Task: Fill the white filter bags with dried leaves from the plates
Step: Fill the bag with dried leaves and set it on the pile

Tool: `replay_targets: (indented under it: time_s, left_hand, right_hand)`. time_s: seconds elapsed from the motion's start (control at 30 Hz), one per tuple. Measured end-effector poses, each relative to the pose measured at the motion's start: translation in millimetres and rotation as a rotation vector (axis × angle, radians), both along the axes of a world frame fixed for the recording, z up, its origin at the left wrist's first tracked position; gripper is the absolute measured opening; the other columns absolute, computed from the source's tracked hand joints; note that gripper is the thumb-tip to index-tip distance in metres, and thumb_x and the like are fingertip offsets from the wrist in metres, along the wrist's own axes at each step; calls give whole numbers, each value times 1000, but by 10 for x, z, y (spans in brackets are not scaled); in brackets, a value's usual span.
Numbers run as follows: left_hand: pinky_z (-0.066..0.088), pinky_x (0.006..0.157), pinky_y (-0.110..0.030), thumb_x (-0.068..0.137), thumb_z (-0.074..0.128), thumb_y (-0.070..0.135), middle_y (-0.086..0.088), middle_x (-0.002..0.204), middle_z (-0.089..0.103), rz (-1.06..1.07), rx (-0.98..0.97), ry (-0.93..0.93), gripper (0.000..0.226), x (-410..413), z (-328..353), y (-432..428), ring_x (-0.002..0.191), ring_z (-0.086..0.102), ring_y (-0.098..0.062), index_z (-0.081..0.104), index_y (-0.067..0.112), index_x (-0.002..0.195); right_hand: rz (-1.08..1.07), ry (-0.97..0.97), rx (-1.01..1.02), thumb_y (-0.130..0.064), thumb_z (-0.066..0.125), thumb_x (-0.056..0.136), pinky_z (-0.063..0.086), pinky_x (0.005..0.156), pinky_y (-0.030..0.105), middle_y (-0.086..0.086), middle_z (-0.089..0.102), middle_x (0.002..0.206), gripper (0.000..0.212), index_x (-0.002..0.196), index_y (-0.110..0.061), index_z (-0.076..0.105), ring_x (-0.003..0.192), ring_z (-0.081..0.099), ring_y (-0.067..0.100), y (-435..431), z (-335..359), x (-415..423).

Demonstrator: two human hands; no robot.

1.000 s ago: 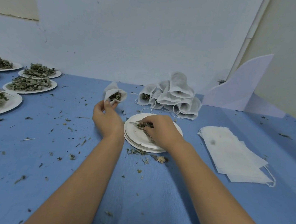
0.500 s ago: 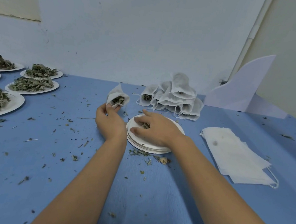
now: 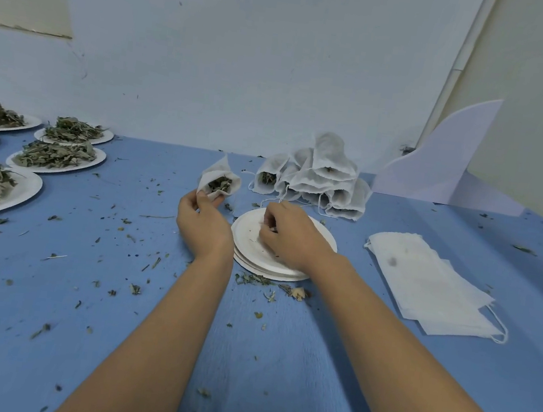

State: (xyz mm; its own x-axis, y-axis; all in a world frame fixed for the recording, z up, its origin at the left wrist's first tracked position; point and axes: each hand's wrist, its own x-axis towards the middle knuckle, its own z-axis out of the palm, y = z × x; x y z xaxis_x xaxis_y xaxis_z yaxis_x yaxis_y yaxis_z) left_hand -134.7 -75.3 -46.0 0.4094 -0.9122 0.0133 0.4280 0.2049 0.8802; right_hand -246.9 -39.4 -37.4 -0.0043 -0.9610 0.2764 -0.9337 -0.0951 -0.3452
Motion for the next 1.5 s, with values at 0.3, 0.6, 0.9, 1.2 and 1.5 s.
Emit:
replay_targets:
  time_s: [0.3,0.6,0.9,1.2,1.5]
  left_hand:
    - [50,79,-20,101,39,14,15,79,61,-5,12,-9,15,1,-12,-3,93,68,-15,54,12,101]
    - [48,73,-15,102,38,16,15,79,60,-14,25,-66,15,-25,-21,-3,90,67,-13,53,13,100]
    - [48,68,-13,102,38,15,16,80,59,-11,32,-86,14,-10,-43,-3,88,67,-12,52,14,100]
    - [50,85,-27,101,38,15,16,77,59,-14,28,-95,14,-18,-54,-7,94,68,-17,52,13,99]
    - [49,82,-26,101,39,15,15,77,59,-8,29,-98,13,-20,-56,-25,94,68,-19,52,13,97]
  right_hand:
    - [-1,87,0,-28,54,89,40,87,33,-2,58,114,23,108,-22,66,110,49,17,54,123,-88]
    - [-378,-126,-112,-37,39,96,40,70,34,8,60,103,36,98,-12,65,94,56,28,261,290,-220]
    - [-526,185,212,-67,28,92,35,70,33,15,31,142,70,137,-15,40,114,52,29,167,94,111]
    - [-484,343,284,-75,24,87,22,50,30,13,35,132,71,142,-30,24,101,52,24,70,81,207]
    - [-182,373,249,-37,33,103,36,67,35,15,38,129,37,137,-21,31,100,56,34,79,134,256]
